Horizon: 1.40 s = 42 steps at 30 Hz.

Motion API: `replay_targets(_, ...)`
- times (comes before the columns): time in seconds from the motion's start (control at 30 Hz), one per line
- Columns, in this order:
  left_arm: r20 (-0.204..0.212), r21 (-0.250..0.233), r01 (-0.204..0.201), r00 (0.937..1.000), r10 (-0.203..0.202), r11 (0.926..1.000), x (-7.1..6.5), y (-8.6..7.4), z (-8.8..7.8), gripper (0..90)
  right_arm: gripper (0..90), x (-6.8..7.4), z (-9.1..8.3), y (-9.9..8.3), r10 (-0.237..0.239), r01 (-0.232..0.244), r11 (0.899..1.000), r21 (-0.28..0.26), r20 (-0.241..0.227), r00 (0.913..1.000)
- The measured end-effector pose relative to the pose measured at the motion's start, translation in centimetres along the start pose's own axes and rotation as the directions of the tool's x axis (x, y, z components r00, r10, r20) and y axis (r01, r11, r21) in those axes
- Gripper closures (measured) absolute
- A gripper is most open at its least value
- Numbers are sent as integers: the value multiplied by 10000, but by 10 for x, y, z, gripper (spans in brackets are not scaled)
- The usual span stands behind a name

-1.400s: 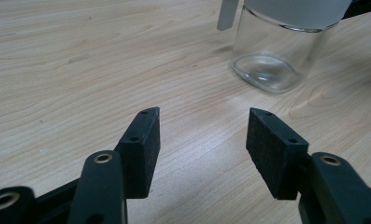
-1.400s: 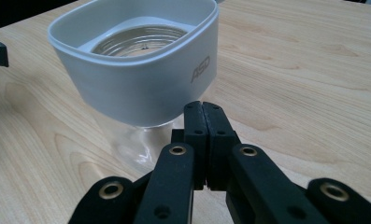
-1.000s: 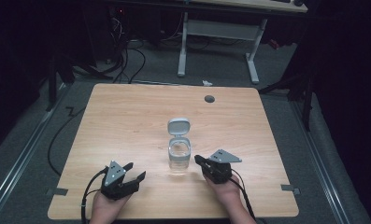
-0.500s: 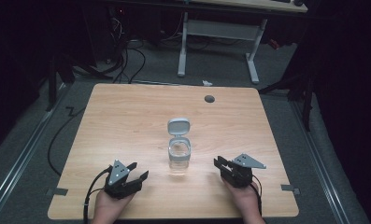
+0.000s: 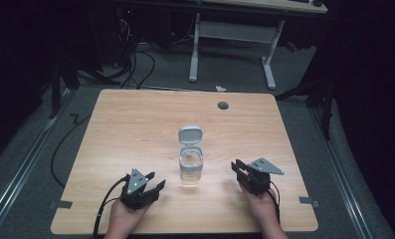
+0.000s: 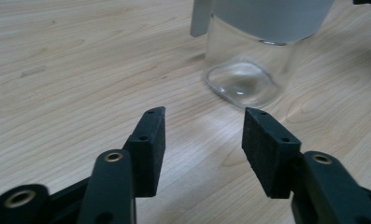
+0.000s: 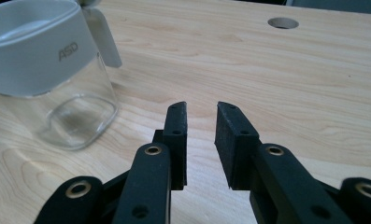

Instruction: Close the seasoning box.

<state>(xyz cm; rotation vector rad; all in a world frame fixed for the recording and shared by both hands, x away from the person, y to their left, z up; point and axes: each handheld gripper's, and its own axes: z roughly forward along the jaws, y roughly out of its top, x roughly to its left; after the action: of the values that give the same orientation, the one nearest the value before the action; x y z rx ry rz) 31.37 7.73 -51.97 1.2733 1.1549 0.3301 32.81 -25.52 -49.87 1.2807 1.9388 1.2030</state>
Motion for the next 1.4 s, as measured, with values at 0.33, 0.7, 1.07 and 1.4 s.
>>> replay_targets(0.33,625,243,221,9978,-236,9995,-19,-11,11,648,732,12,12,15,-347,348,9994,34,-367,9987)
replay_targets(0.7,1046,582,204,9942,-264,9981,-32,-21,24,755,719,17,16,30,-132,140,9999,75,-997,9949)
replay_targets(1.07,1355,977,19,9907,-152,9952,-45,-32,33,850,783,23,28,42,-399,437,9987,280,-1233,9916)
replay_targets(1.4,1286,986,-200,9917,72,9949,-51,-33,47,857,864,26,38,50,-434,451,9989,106,-1311,9904)
